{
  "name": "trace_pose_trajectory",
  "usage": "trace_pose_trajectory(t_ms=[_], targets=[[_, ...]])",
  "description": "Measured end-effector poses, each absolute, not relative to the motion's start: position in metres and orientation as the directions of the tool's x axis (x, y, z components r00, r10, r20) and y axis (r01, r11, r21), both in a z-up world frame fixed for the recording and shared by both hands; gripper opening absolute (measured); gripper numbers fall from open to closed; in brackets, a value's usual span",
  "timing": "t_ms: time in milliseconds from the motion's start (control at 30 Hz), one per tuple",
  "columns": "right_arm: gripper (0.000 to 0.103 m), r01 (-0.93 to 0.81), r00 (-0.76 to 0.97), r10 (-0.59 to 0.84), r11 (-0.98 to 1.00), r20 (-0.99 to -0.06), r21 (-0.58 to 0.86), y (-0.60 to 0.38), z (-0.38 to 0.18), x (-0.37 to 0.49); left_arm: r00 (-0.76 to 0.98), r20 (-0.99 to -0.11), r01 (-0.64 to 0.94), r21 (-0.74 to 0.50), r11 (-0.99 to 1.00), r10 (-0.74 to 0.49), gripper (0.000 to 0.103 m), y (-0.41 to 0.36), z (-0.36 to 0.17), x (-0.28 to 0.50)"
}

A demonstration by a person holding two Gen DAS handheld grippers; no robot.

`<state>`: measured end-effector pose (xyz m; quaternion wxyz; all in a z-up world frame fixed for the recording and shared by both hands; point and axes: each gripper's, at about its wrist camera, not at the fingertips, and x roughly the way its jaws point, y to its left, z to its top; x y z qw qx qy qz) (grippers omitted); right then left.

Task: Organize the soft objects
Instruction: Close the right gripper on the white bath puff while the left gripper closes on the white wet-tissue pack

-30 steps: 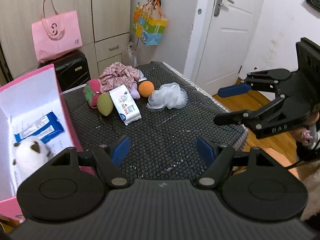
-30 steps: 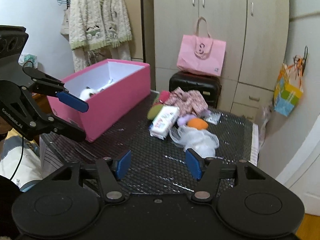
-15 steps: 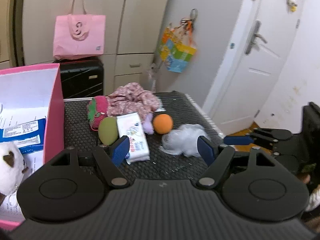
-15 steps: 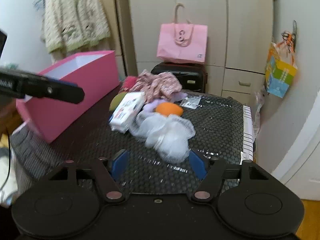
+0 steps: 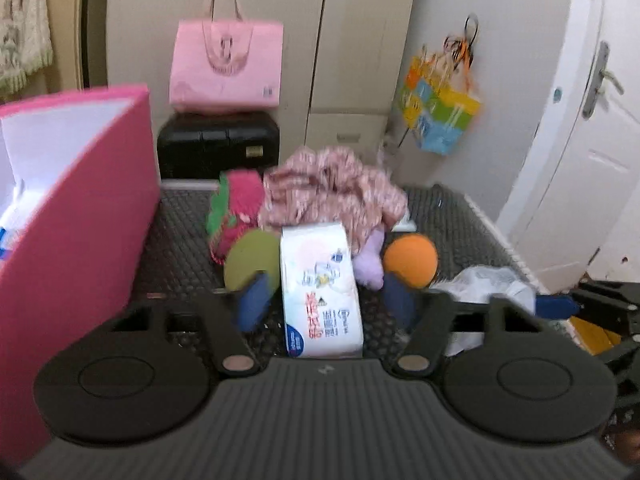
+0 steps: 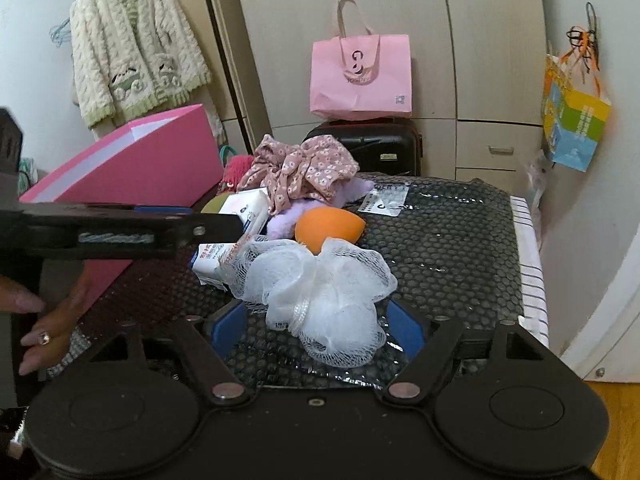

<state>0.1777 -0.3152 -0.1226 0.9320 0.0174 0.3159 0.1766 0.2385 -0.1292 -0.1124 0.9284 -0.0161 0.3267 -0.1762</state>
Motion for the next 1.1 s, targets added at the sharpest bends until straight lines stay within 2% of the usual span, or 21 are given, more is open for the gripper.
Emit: trace_pose_trajectory(t_ms=[67,200,467,600,700,900,1100], targets=[[0.083,-0.332,0.729,0.351,0.932,-0.588,0.144,-0.314,-0.125,0.181,0.706,-0.641,0.304,-0.111,0.946,-0.302,0.046,-0.134,-0.118,0.247],[0.083,-0.332,0.715,0.359,0.930,-0.601,0.160,-0.312,-0.130,0.187,0.696,-0.638,0.297,-0.160,0.941,-0.328,0.046,-0.132,-0.121,0.251],[0.082,-0.346,0.713,0.394,0.917,-0.580,0.199,-0.319,-0.128,0.188,0.707,-0.618,0.310,-0.165,0.936,-0.343,0.049,-0.137,-0.130,0.252],[0.055,-0.348,0.719,0.394,0.917,-0.573,0.194,-0.321,-0.126,0.182,0.723,-0.608,0.284,-0.170,0.944,-0.327,0.040,-0.134,-0.131,0.247],[0.045,-0.349,0.727,0.383,0.921,-0.570,0.173,-0.320,-0.126,0.173,0.726,-0.603,0.264,-0.198,0.944,-0.330,0.039,-0.127,-0.130,0.244],[0.040,-0.342,0.736,0.378,0.923,-0.562,0.174,-0.319,-0.127,0.151,0.732,-0.586,0.301,-0.177,0.937,-0.346,0.039,-0.121,-0.120,0.229],[0.039,-0.325,0.750,0.359,0.932,-0.556,0.162,-0.320,-0.124,0.132,0.703,-0.593,0.351,-0.191,0.916,-0.393,0.039,-0.114,-0.109,0.209]])
